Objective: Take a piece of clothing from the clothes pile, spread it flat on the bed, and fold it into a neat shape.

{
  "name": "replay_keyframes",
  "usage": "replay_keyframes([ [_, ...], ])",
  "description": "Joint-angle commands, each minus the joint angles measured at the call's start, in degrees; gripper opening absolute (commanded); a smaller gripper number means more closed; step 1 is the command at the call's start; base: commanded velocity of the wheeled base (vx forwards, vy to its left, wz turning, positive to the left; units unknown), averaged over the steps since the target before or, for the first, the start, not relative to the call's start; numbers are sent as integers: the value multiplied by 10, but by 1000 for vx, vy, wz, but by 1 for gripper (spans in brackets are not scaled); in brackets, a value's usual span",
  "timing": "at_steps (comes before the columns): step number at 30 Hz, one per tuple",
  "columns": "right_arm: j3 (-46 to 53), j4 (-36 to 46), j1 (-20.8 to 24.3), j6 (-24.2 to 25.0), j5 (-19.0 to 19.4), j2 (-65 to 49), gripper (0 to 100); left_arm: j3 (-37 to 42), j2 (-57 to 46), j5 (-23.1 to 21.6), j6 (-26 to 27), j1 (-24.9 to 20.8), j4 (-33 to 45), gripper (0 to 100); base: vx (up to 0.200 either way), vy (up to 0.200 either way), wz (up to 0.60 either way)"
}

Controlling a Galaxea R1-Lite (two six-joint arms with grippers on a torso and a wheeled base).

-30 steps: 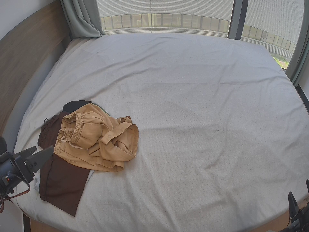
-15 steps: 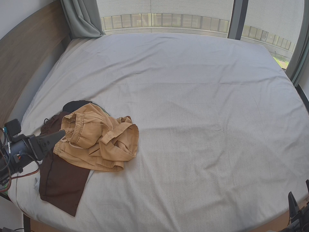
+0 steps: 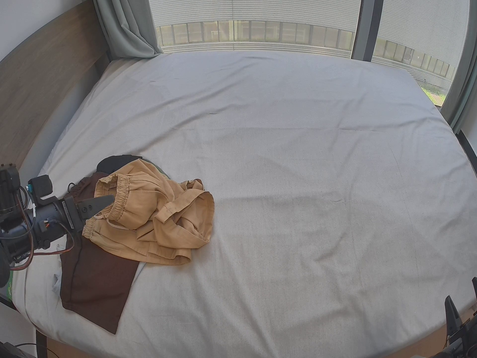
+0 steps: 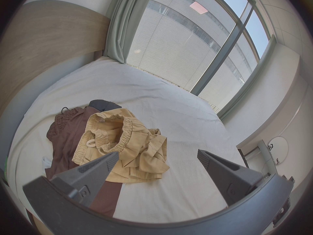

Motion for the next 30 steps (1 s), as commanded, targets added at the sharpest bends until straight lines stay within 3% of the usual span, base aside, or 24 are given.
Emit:
replay_keyframes([
  [1, 9, 0, 0, 0, 0, -3, 100, -31, 70, -3, -1, 6, -9, 100, 0, 0, 0],
  [14, 9, 0, 0, 0, 0, -3, 100, -109, 209, -1, -2, 6, -59, 100, 0, 0, 0],
  [30, 9, 0, 0, 0, 0, -3, 100, -203, 303, -5, -3, 15, -59, 100, 0, 0, 0],
])
